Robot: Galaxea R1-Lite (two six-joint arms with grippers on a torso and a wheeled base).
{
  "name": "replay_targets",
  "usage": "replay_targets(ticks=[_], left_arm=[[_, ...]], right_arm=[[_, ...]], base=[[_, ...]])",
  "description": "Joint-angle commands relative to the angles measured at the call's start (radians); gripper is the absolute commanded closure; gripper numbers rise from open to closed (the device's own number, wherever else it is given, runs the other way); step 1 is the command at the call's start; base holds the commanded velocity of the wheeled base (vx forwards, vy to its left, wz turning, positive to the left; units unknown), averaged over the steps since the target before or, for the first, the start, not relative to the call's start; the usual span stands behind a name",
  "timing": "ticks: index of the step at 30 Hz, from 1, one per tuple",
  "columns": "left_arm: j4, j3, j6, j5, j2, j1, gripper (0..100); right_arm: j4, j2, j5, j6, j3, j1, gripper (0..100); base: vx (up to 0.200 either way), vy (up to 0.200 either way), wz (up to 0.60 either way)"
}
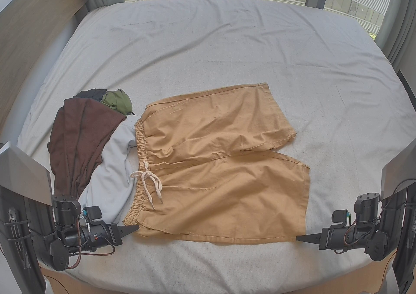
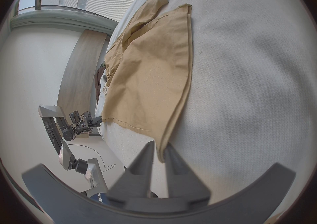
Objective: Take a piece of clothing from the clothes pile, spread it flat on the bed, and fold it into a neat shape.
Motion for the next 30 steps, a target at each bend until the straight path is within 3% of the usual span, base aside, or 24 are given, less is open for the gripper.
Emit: replay_targets(ticks=[1,4,12,20,30], left_arm=[[-0.004,-0.021,-0.011,-0.006,-0.040,0.007,0],[-0.004,-0.040,-0.043,-0.011,-0.088,0.007,0],[-0.002,-0.092,-0.238,-0.012,-0.272,0.003,0],[-0.002,-0.112,-0.238,-0.005,-0.280,-0.017,0],[-0.002,-0.112,-0.234,0.000,-0.254,-0.021,0]], right_arm=[[-0.017,-0.006,0.000,0.001,0.016,-0.011,0],[-0.018,-0.036,0.000,0.001,-0.005,-0.047,0],[-0.017,-0.165,0.002,0.008,-0.123,-0.153,0],[0.052,-0.167,0.000,0.032,-0.317,-0.116,0],[0.123,-0.076,-0.004,0.034,-0.479,-0.165,0]], base=[[0.000,0.000,0.00],[0.000,0.000,0.00],[0.000,0.000,0.00],[0.000,0.000,0.00],[0.000,0.000,0.00]])
